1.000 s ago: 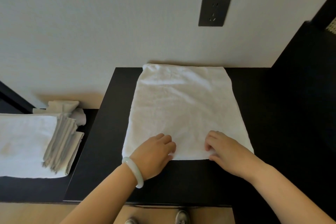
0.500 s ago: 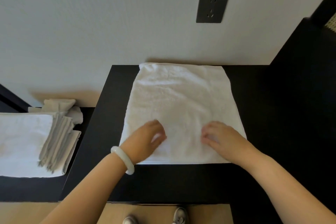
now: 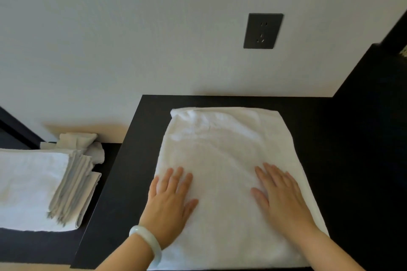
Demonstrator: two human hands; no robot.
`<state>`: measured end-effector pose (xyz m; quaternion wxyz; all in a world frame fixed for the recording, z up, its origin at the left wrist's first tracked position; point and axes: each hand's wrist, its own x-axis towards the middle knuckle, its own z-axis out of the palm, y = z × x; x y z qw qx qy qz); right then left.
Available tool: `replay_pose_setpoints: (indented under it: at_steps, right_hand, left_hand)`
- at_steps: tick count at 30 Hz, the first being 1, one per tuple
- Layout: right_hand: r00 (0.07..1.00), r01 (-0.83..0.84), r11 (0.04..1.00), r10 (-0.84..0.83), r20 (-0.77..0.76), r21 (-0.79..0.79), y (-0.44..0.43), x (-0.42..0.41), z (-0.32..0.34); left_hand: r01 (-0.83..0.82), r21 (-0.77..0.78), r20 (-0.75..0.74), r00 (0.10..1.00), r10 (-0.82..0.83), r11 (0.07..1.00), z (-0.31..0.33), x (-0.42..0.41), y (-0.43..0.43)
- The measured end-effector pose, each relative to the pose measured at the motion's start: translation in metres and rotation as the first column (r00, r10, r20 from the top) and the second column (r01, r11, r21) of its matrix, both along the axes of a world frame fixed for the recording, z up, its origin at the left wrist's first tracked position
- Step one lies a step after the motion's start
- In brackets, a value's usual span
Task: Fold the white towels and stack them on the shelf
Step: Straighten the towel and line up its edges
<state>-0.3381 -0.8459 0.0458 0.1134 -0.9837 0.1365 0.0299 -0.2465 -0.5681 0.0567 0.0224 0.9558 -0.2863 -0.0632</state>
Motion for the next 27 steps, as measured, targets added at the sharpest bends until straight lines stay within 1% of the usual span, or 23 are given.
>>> replay_pose_setpoints:
  at_steps: [2, 3, 5, 8, 10, 11, 13, 14, 15, 16, 17, 19, 20, 21, 22, 23, 24, 25, 27]
  right_hand:
    - [0.996, 0.042, 0.998, -0.046, 0.08, 0.053, 0.004, 0.009, 0.018]
    - [0.993, 0.035, 0.997, -0.043, 0.106, 0.075, 0.008, 0.02, 0.026]
    - [0.992, -0.031, 0.998, 0.022, 0.127, 0.062, 0.02, 0.052, 0.036]
    - [0.99, -0.128, 0.992, 0.129, 0.061, -0.019, 0.032, 0.088, 0.03]
    - [0.989, -0.145, 0.989, 0.144, -0.017, -0.018, 0.021, 0.096, 0.015]
    - [0.993, -0.111, 0.994, 0.111, -0.042, -0.01, 0.012, 0.096, 0.006]
    - [0.998, 0.012, 1.0, -0.013, -0.066, -0.018, -0.005, 0.093, -0.006]
    - [0.995, 0.06, 0.998, -0.062, -0.074, -0.019, -0.01, 0.093, -0.009]
    - [0.993, 0.085, 0.996, -0.087, -0.076, -0.029, -0.013, 0.093, -0.012]
    - [0.993, 0.098, 0.994, -0.1, -0.063, -0.043, -0.014, 0.094, -0.012]
    - [0.994, 0.11, 0.993, -0.11, -0.003, -0.049, -0.013, 0.098, -0.007]
    - [0.961, 0.125, 0.992, -0.123, 0.25, 0.007, -0.018, 0.111, 0.004]
    - [0.926, 0.133, 0.99, -0.141, 0.35, 0.045, -0.023, 0.12, 0.013]
    - [0.891, 0.166, 0.981, -0.191, 0.413, 0.096, -0.03, 0.131, 0.02]
    - [0.864, 0.211, 0.966, -0.257, 0.432, 0.151, -0.039, 0.144, 0.026]
    - [0.851, 0.266, 0.948, -0.317, 0.419, 0.175, -0.05, 0.156, 0.03]
    - [0.848, 0.34, 0.925, -0.38, 0.369, 0.171, -0.061, 0.169, 0.033]
    - [0.852, 0.411, 0.897, -0.442, 0.282, 0.164, -0.071, 0.181, 0.037]
    - [0.845, 0.505, 0.842, -0.527, 0.088, 0.187, -0.081, 0.198, 0.043]
  left_hand:
    - [-0.039, -0.042, 0.028, 0.999, 0.04, 0.998, 0.015, 0.008, -0.01]
    - [-0.052, -0.063, 0.047, 0.997, 0.055, 0.997, 0.022, 0.018, -0.019]
    - [-0.055, -0.062, 0.071, 0.996, 0.059, 0.997, 0.028, 0.045, -0.04]
    - [-0.081, -0.013, 0.0, 0.997, 0.081, 0.997, 0.019, 0.077, -0.06]
    - [-0.074, 0.02, -0.045, 0.996, 0.075, 0.997, 0.007, 0.085, -0.057]
    - [-0.063, 0.019, -0.03, 0.998, 0.064, 0.998, -0.001, 0.086, -0.052]
    - [-0.024, 0.005, 0.081, 0.996, 0.023, 1.0, -0.002, 0.082, -0.045]
    - [-0.008, -0.027, 0.068, 0.998, 0.01, 1.0, 0.001, 0.079, -0.042]
    - [0.026, -0.03, 0.0, 1.0, -0.026, 0.999, 0.006, 0.076, -0.043]
    - [0.05, -0.018, -0.021, 0.999, -0.05, 0.999, 0.01, 0.076, -0.046]
    - [0.054, -0.046, -0.015, 0.998, -0.055, 0.997, 0.008, 0.081, -0.046]
    - [-0.005, -0.157, 0.007, 1.0, 0.006, 0.988, 0.002, 0.1, -0.044]
    - [-0.068, -0.226, -0.012, 0.998, 0.067, 0.972, -0.001, 0.113, -0.043]
    - [-0.151, -0.332, -0.033, 0.988, 0.148, 0.931, -0.001, 0.128, -0.043]
    - [-0.247, -0.422, -0.061, 0.968, 0.244, 0.872, 0.002, 0.141, -0.043]
    - [-0.338, -0.481, -0.104, 0.938, 0.33, 0.809, 0.007, 0.154, -0.044]
    - [-0.415, -0.515, -0.167, 0.907, 0.388, 0.75, 0.01, 0.166, -0.046]
    - [-0.475, -0.525, -0.233, 0.878, 0.418, 0.706, 0.012, 0.177, -0.047]
    - [-0.538, -0.532, -0.329, 0.843, 0.427, 0.653, 0.011, 0.195, -0.052]
